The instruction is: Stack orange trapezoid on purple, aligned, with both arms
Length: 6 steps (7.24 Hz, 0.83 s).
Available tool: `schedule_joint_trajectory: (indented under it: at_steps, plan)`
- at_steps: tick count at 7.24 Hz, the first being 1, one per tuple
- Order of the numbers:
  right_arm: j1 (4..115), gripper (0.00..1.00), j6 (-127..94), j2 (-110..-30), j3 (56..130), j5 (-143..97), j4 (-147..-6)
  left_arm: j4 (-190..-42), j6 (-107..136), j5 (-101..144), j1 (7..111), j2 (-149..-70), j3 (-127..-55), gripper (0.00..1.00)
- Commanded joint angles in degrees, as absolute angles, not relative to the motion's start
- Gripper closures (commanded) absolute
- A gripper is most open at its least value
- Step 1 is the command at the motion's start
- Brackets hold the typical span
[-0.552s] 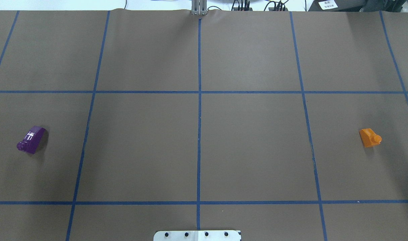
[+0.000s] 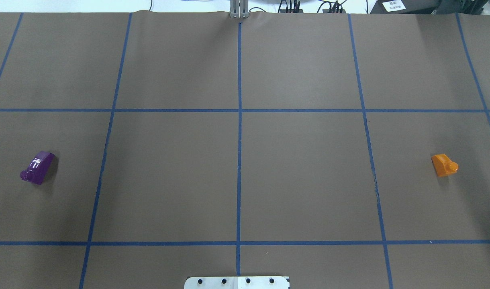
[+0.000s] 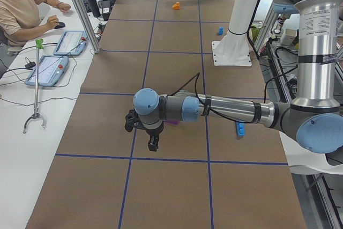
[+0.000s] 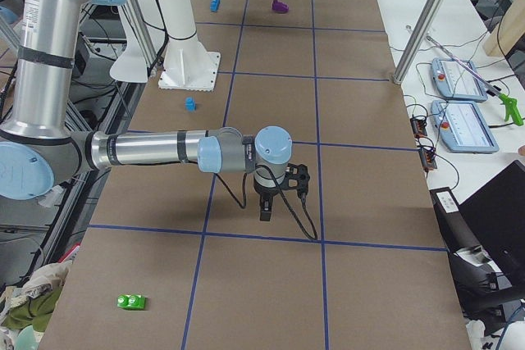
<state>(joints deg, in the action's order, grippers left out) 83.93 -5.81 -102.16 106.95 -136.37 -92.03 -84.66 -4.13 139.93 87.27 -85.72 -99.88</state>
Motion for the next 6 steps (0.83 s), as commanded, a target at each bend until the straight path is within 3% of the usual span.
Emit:
schedule_joint_trajectory:
  at_steps: [1, 4, 6]
  plan:
    - [83.9, 0.0, -6.1, -101.8, 106.9, -136.6, -92.0, -86.6, -4.5, 140.7, 87.1, -85.1, -99.5, 0.0]
    - [83.0, 0.0, -6.1, -100.2, 106.1, -136.8, -89.8, -99.7, 6.2, 140.7, 74.4, -84.9, -99.2, 0.0]
    - [82.9, 0.0, -6.0, -100.3, 105.4, -138.2, -88.2, -113.8, 27.6, 140.2, 67.8, -83.6, -99.2, 0.0]
